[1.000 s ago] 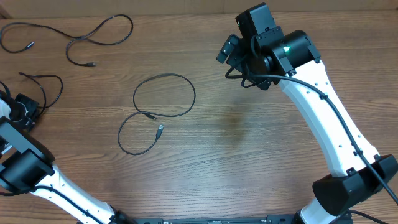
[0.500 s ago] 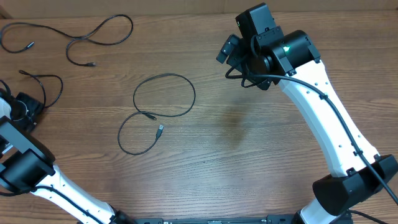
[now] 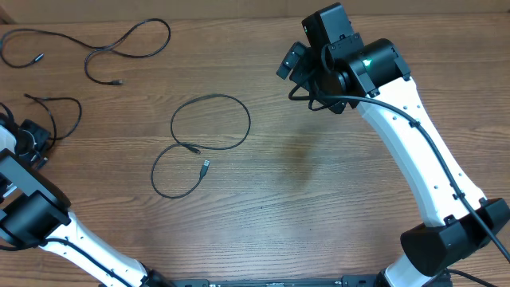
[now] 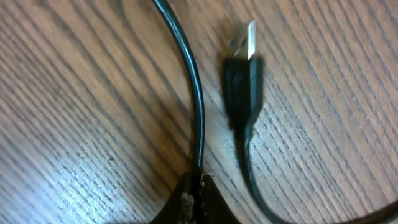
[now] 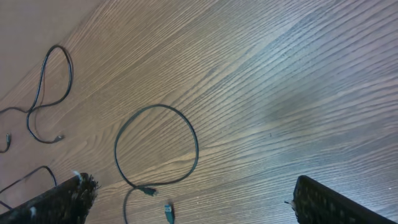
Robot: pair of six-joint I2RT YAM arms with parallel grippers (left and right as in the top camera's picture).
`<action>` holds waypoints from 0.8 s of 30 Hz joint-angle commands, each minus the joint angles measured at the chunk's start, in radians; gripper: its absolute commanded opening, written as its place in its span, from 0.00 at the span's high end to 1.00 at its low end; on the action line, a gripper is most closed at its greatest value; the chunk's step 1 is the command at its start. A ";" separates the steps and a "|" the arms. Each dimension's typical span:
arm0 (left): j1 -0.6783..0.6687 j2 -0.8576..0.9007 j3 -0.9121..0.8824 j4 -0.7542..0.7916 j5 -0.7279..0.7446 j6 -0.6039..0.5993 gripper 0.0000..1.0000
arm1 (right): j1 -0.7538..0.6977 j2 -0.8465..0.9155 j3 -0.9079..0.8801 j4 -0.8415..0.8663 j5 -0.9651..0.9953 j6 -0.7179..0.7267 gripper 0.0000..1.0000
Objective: Untangle cables
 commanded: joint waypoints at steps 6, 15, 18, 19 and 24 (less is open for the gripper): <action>-0.027 0.045 -0.043 0.008 0.001 0.153 0.96 | -0.001 0.002 -0.007 0.005 0.002 -0.004 0.00; -0.066 0.044 -0.008 -0.009 -0.135 0.349 0.96 | -0.001 0.002 -0.007 0.000 0.002 -0.005 0.00; -0.073 0.043 0.035 -0.041 -0.250 0.349 0.96 | -0.001 0.002 -0.007 -0.001 0.002 -0.005 0.00; -0.074 0.043 0.050 -0.051 -0.296 0.349 0.96 | -0.001 0.002 -0.007 0.000 0.002 -0.004 0.00; -0.080 0.043 0.106 -0.068 -0.431 0.350 0.96 | -0.001 0.002 -0.007 0.003 0.002 -0.004 0.00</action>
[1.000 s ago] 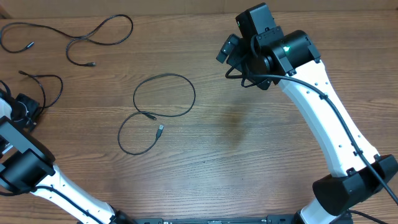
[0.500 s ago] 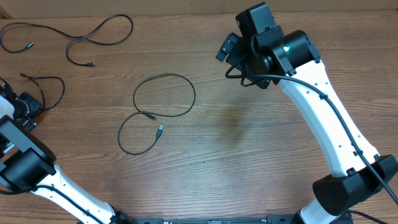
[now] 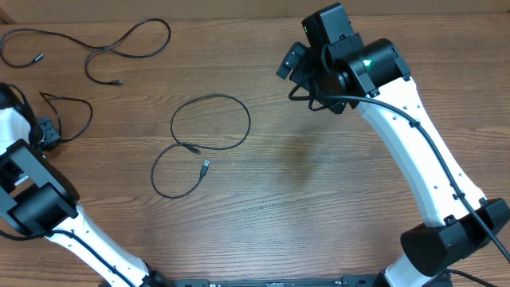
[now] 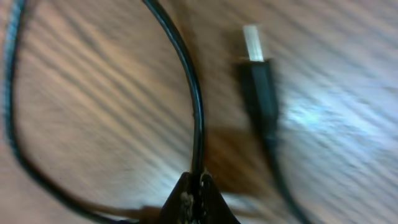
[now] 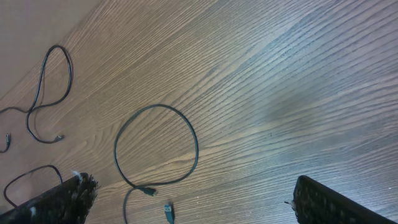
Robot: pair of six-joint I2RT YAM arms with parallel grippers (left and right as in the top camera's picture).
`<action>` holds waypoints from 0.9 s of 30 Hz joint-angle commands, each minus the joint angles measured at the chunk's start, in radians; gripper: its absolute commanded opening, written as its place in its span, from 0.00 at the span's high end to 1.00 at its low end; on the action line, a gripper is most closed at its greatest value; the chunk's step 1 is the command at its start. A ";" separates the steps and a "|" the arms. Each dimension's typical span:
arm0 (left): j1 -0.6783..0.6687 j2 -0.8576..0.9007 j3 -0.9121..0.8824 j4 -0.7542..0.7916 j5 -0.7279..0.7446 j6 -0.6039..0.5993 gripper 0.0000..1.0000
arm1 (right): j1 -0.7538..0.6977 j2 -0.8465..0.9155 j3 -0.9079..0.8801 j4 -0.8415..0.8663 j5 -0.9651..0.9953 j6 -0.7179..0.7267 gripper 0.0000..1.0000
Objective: Untangle cables
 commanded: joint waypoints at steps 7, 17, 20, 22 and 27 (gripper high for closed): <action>-0.012 0.019 0.063 -0.002 -0.163 -0.045 0.81 | -0.001 0.003 -0.007 0.003 0.002 -0.004 0.00; -0.012 0.017 0.232 -0.135 -0.070 -0.315 0.14 | -0.001 0.003 -0.007 -0.003 0.002 -0.004 0.00; 0.000 0.017 0.259 -0.186 -0.035 -0.346 0.00 | -0.001 0.003 -0.007 -0.009 0.002 -0.004 0.00; 0.014 0.018 0.259 -0.214 -0.036 -0.359 0.00 | -0.001 0.003 -0.007 -0.014 0.002 -0.004 0.00; 0.075 0.020 0.257 -0.278 0.015 -0.476 0.01 | -0.001 0.003 -0.007 -0.021 0.002 -0.004 0.00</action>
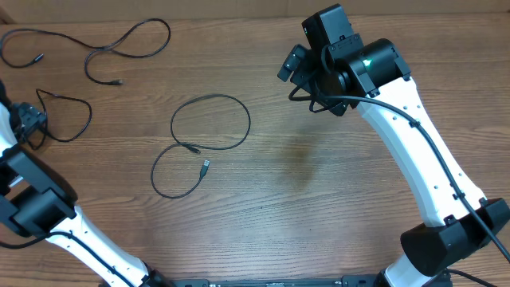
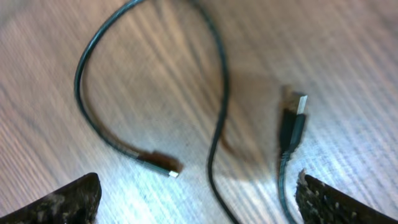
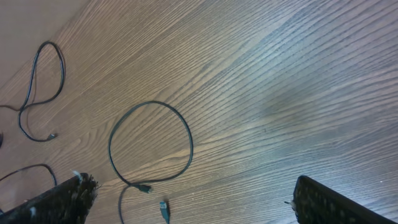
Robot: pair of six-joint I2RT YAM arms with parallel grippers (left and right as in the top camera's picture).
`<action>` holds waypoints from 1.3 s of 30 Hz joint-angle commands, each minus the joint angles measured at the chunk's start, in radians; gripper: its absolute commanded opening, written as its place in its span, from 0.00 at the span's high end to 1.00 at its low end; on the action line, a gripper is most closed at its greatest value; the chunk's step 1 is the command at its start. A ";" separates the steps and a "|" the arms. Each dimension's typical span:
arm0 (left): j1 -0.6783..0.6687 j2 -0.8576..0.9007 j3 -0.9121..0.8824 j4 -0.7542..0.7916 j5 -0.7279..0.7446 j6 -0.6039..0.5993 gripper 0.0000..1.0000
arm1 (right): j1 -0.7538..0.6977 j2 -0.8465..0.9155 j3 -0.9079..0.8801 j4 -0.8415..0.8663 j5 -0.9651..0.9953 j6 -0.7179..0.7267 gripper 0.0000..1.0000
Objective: Untangle cables
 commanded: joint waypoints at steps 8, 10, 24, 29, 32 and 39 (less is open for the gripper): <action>0.167 0.023 0.005 -0.085 0.164 -0.154 0.00 | -0.001 0.003 -0.007 0.002 0.003 -0.005 0.00; 0.190 0.023 -0.003 -0.085 0.171 -0.153 0.00 | -0.001 0.003 -0.007 0.000 0.003 -0.005 0.00; 0.233 0.023 -0.176 0.084 0.230 -0.142 0.01 | -0.001 0.003 -0.007 0.019 0.003 -0.004 0.00; 0.226 0.024 -0.209 0.139 0.241 -0.142 0.15 | -0.001 0.003 -0.007 0.018 0.003 -0.005 0.00; 0.226 0.025 -0.223 0.160 0.241 -0.142 0.34 | -0.001 0.003 -0.007 0.018 0.003 -0.004 0.00; 0.224 0.028 -0.289 0.220 0.240 -0.142 0.58 | -0.001 0.003 -0.007 0.019 0.003 -0.004 0.00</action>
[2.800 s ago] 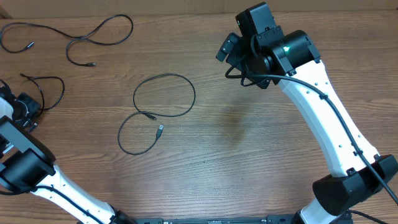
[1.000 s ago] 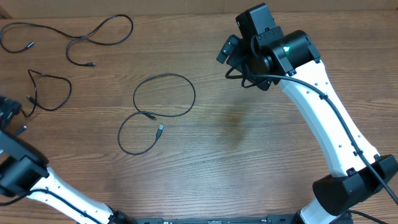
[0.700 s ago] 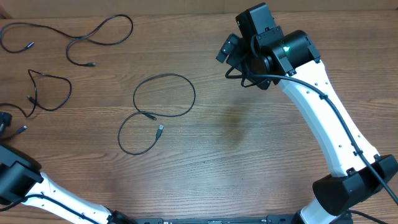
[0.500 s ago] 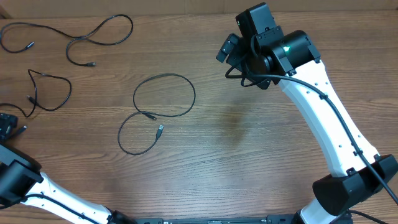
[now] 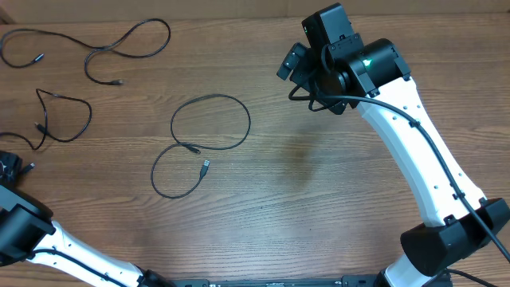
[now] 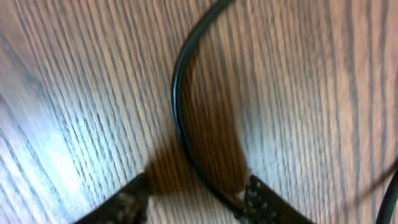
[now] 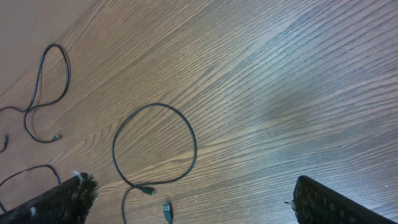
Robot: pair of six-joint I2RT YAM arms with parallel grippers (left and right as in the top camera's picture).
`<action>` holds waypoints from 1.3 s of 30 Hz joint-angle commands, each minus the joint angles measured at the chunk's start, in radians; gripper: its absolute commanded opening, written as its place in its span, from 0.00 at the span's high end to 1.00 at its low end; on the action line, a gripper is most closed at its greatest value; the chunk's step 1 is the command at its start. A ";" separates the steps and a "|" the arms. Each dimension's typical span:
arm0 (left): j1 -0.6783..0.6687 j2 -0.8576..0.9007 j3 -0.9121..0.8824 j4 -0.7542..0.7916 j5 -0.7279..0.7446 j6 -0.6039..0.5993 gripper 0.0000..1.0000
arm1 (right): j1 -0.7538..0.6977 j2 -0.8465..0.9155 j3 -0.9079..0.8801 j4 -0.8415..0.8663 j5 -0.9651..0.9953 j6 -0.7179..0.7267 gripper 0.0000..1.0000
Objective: Untangle cables
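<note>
Three black cables lie on the wooden table. A small looped cable (image 5: 76, 108) lies at the left; one strand of it (image 6: 175, 106) curves between the fingers of my left gripper (image 6: 196, 200), which is low over the table at its left edge (image 5: 9, 166). The jaws stand narrowly apart, and the strand touches the right finger (image 6: 261, 199). A double-loop cable (image 5: 211, 96) with a USB plug (image 5: 205, 167) lies mid-table and also shows in the right wrist view (image 7: 196, 146). My right gripper (image 7: 193, 208) hangs open high above the far side (image 5: 296, 65), holding nothing.
A third long cable (image 5: 127, 36) snakes along the far left of the table, apart from the others. The table's left edge is right beside my left gripper.
My left gripper has moved from beside the small cable's loop toward the near left edge. Its jaws, wide open then, now stand narrow around a strand of the cable.
My left gripper was shut on the small cable beside its USB plug at the left edge. It was then farther back, still shut on it. Later it was wide open above the released cable. Now it sits lower, its jaws close around a strand. The right arm barely moved.
</note>
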 commanded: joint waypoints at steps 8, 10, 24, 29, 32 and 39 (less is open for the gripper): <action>-0.029 0.029 -0.127 0.083 0.028 0.002 0.92 | -0.001 0.002 -0.007 0.003 0.002 -0.004 0.00; -0.037 0.029 -0.127 0.103 0.037 0.042 0.96 | -0.001 0.002 -0.007 0.003 0.002 -0.004 0.00; -0.100 0.028 0.096 0.066 0.080 0.152 0.96 | -0.001 0.002 -0.007 -0.020 0.002 -0.004 0.00; -0.107 0.028 0.164 0.042 0.077 0.152 0.70 | -0.001 0.003 -0.007 -0.016 0.002 -0.004 0.00; -0.107 0.028 0.190 0.024 0.077 0.152 0.49 | -0.001 0.003 -0.007 -0.009 0.002 -0.004 0.00; -0.109 0.028 0.272 -0.043 0.194 0.151 0.26 | -0.001 0.006 -0.007 -0.004 0.002 -0.004 0.00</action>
